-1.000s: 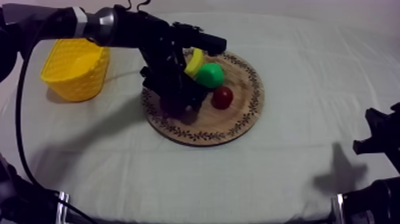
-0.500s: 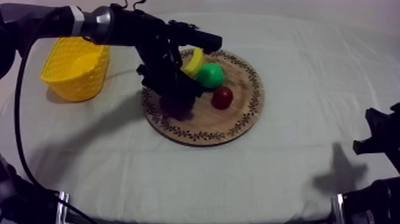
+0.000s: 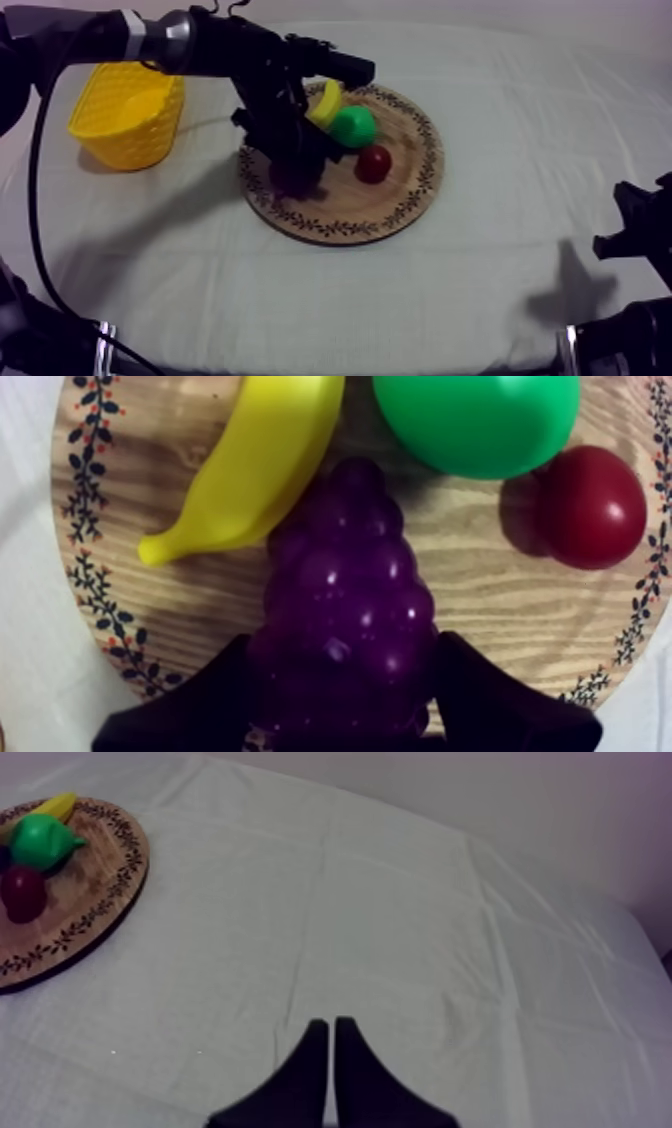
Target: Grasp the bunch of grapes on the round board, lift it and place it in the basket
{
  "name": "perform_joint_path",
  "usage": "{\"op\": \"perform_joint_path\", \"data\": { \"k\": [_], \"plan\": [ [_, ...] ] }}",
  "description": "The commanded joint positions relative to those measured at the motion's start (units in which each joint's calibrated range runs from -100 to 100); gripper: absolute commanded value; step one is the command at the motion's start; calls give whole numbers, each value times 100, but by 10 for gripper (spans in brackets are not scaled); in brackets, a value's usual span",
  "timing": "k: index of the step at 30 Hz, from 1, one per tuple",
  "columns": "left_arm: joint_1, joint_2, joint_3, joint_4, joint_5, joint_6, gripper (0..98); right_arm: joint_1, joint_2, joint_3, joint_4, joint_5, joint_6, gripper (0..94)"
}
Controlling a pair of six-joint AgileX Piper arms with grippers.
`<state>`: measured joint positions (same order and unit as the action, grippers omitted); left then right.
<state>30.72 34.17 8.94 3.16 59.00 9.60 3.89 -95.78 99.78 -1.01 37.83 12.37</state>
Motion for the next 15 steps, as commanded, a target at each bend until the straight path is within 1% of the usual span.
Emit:
{"op": "perform_joint_path", "data": {
  "k": [1, 7, 15],
  "plan": [
    [12, -60, 81, 4, -67, 10, 521, 1, 2, -1, 1, -1, 1, 3],
    [45, -558, 467, 34, -145, 59, 534, 1, 2, -1, 1, -1, 1, 3],
    [42, -1877, 1377, 41, -126, 186, 545, 1, 2, -1, 1, -1, 5, 3]
  ]
}}
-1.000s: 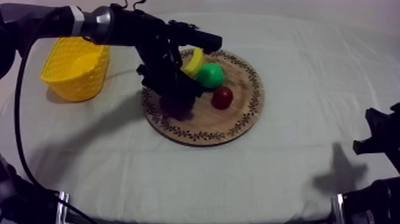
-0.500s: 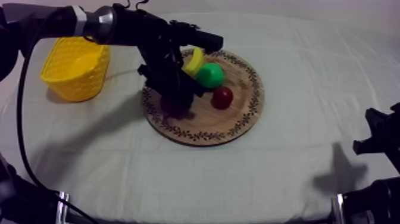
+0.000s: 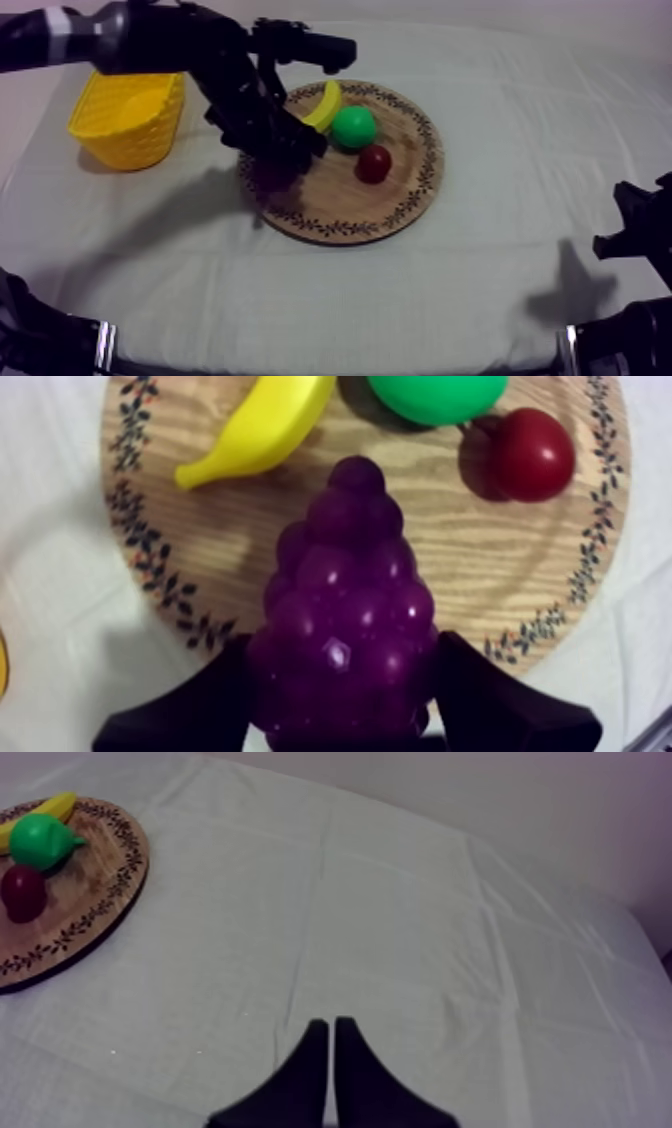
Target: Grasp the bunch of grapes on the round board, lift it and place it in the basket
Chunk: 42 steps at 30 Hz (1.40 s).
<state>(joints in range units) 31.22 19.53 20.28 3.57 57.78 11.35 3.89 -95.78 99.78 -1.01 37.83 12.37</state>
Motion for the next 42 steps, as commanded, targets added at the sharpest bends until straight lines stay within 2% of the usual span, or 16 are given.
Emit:
{"op": "perform_joint_path", "data": {
  "k": [1, 6, 10, 16, 21, 28, 33, 42],
  "plan": [
    [-21, -612, 402, 1, -4, 24, 545, 1, 2, -1, 1, -1, 5, 3],
    [-127, -1699, 1359, 15, 24, 85, 551, 1, 2, -1, 1, -1, 2, 3],
    [-368, -2591, 2232, 126, 138, 20, 572, 1, 2, -1, 1, -1, 2, 3],
    [-1097, -3697, 3394, 293, 476, -301, 608, 1, 2, -1, 1, -1, 4, 3],
    [-1700, -4167, 3730, 241, 807, -535, 613, 1, 2, -1, 1, -1, 6, 3],
    [-1979, -4292, 3408, 94, 895, -599, 589, 1, 2, -1, 1, -1, 3, 3],
    [-2080, -4125, 2612, -62, 1112, -536, 579, 1, 2, -1, 1, -1, 3, 3],
    [-2509, -3441, 1108, -182, 1408, -510, 583, 1, 2, -1, 1, -1, 6, 3]
  ]
}}
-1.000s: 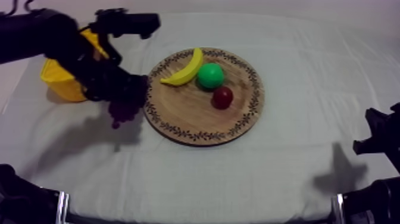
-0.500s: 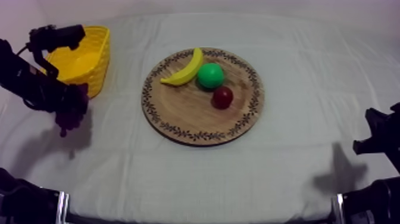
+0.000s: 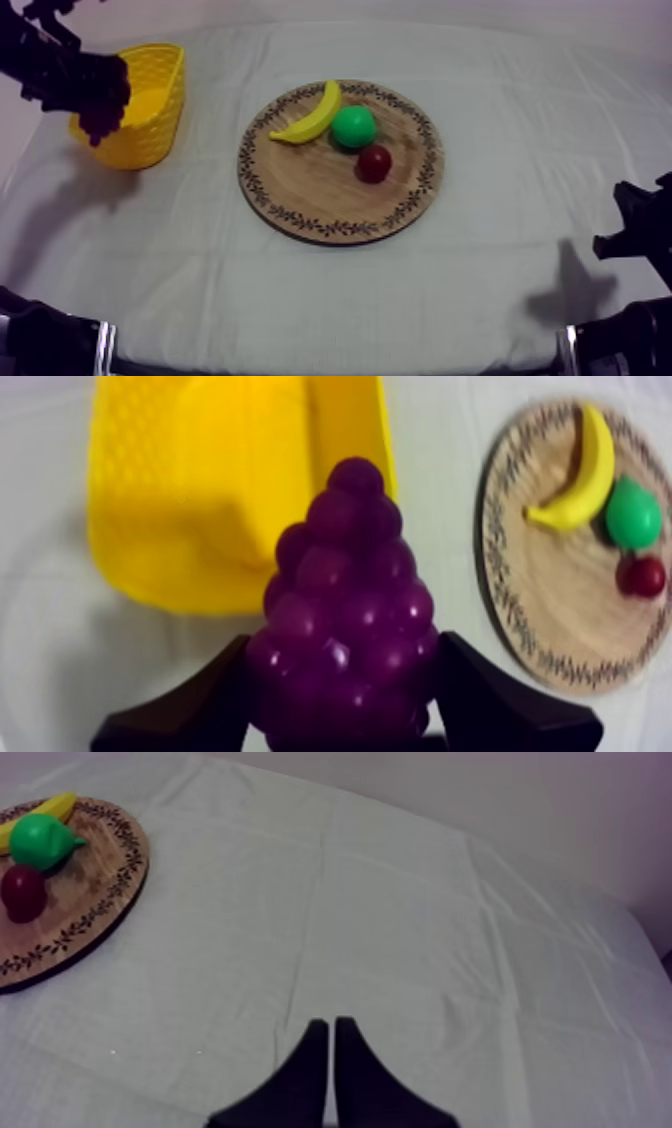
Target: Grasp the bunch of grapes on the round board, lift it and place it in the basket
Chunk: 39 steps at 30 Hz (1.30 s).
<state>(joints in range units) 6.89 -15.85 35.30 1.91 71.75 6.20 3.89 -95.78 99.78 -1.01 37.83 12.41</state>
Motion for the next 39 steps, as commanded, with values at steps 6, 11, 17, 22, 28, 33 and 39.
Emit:
{"op": "perform_joint_path", "data": {
  "k": [6, 11, 17, 22, 28, 33, 39],
  "plan": [
    [-329, 734, -1251, -130, 44, -10, 582, 1, 2, -1, 1, -1, 2, 3],
    [-401, 1322, -1871, -231, 30, 2, 579, 1, 2, -1, 1, -1, 2, 3],
    [-424, 2081, -2309, -263, -239, -56, 577, 1, 2, -1, 1, -1, 2, 3],
    [-446, 2731, -2412, -266, -548, -102, 574, 1, 2, -1, 1, -1, -1, 3],
    [-453, 3401, -2454, -262, -880, -130, 572, 1, 2, -1, 1, -1, -2, 3],
    [-472, 3777, -2321, -253, -1195, -135, 569, 1, 2, -1, 1, -1, -2, 3],
    [-504, 3984, -2181, -240, -1403, -129, 574, 1, 2, -1, 1, -1, -2, 3]
  ]
}}
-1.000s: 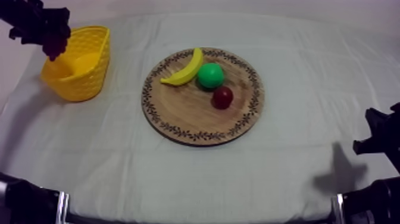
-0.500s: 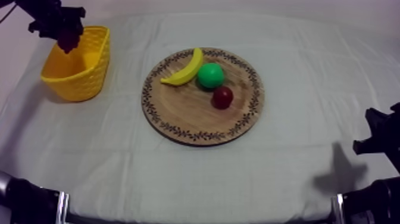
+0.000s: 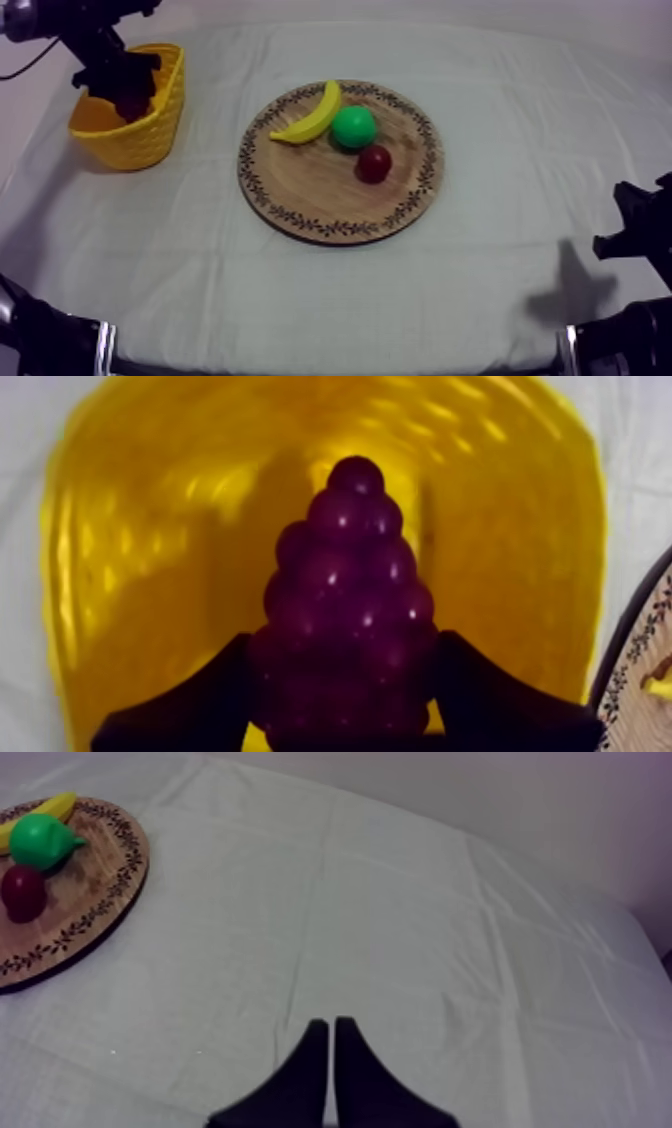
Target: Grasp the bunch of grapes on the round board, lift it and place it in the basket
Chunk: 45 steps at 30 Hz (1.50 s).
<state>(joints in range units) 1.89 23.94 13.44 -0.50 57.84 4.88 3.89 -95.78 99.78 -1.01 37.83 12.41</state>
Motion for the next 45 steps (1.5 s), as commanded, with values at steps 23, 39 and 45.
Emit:
{"op": "perform_joint_path", "data": {
  "k": [23, 39, 45],
  "plan": [
    [39, -712, 135, -29, 42, 11, 858, 1, 2, -1, 1, -1, -2, 3],
    [21, -4055, 3328, -93, -647, -45, 481, 1, 2, -1, 1, -1, -2, 3],
    [27, -5186, 4582, -33, -881, -71, 392, 1, 2, -1, 1, -1, 0, 3]
  ]
}}
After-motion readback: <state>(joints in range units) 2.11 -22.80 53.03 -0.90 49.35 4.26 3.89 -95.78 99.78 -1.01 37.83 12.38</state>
